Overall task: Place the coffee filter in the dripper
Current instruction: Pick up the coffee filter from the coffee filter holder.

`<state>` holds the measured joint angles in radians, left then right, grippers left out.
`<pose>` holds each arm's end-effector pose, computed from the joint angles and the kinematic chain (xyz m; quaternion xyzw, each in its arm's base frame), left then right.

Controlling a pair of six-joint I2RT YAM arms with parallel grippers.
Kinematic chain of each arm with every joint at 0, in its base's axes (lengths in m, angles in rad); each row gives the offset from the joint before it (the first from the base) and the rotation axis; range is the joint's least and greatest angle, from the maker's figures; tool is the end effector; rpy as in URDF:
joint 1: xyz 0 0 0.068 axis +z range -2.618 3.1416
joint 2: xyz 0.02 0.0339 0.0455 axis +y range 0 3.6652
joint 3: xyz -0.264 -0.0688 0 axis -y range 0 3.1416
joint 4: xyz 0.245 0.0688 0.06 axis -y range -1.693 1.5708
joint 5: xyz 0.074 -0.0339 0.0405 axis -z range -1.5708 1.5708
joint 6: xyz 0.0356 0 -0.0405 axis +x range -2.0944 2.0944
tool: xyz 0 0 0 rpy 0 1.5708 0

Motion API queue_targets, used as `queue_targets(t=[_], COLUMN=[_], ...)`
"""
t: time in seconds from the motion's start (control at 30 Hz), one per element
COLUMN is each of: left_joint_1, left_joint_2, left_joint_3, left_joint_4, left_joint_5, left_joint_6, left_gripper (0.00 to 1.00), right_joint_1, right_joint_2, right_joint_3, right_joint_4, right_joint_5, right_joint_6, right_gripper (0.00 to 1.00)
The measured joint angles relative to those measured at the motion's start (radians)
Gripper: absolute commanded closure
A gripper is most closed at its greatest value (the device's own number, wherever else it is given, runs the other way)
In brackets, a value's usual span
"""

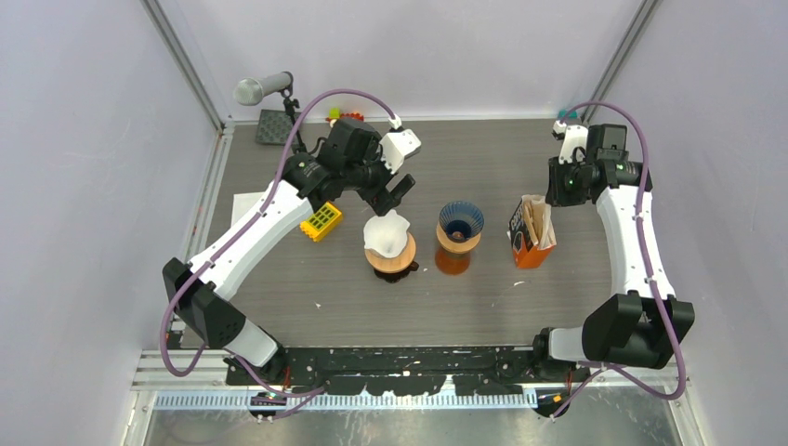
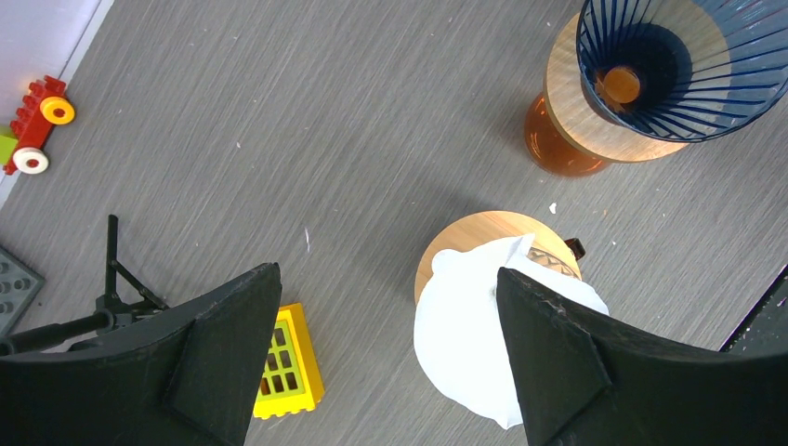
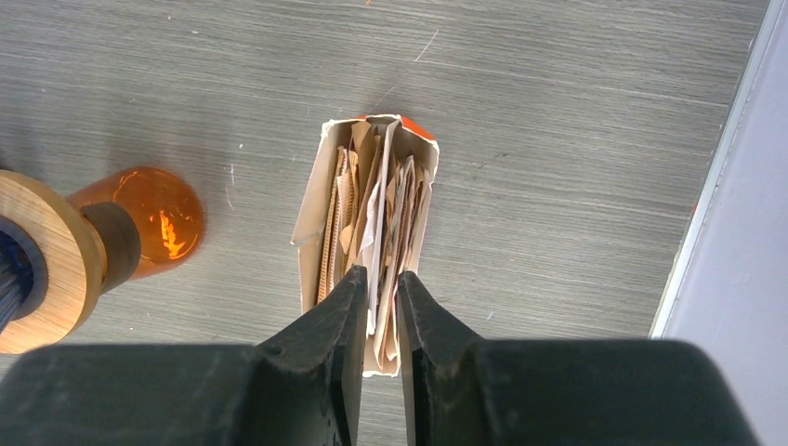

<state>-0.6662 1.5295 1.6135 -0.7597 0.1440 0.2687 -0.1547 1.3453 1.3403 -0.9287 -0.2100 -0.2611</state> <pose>0.2590 -0.2101 0.3893 0.4330 0.7887 -0.1488 0.4103 0.2689 -0.0344 0.3421 -0.0830 0.9414 0.0331 0.3253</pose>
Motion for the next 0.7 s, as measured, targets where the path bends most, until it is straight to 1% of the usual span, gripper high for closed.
queue_targets(t=[0.47, 0.63, 0.7], left_joint_1=[0.0, 0.0, 0.0], left_joint_2=[0.0, 0.0, 0.0], left_joint_3=[0.0, 0.0, 0.0], left_joint_4=[0.0, 0.0, 0.0], left_joint_5=[0.007, 0.007, 0.007], left_joint_6=[0.0, 0.0, 0.0], left_gripper=[0.12, 0.12, 0.12], right_joint_1=[-0.005, -0.005, -0.005], right_joint_2=[0.006, 0.01, 0.012], right_joint_3=[-0.018, -0.036, -0.041], right_joint_4=[0.001, 0.001, 0.001], right_joint_5=[0.015, 0.015, 0.015], right_joint_6=[-0.014, -0.021, -0.022], right_gripper=[0.8, 0.85, 0.9])
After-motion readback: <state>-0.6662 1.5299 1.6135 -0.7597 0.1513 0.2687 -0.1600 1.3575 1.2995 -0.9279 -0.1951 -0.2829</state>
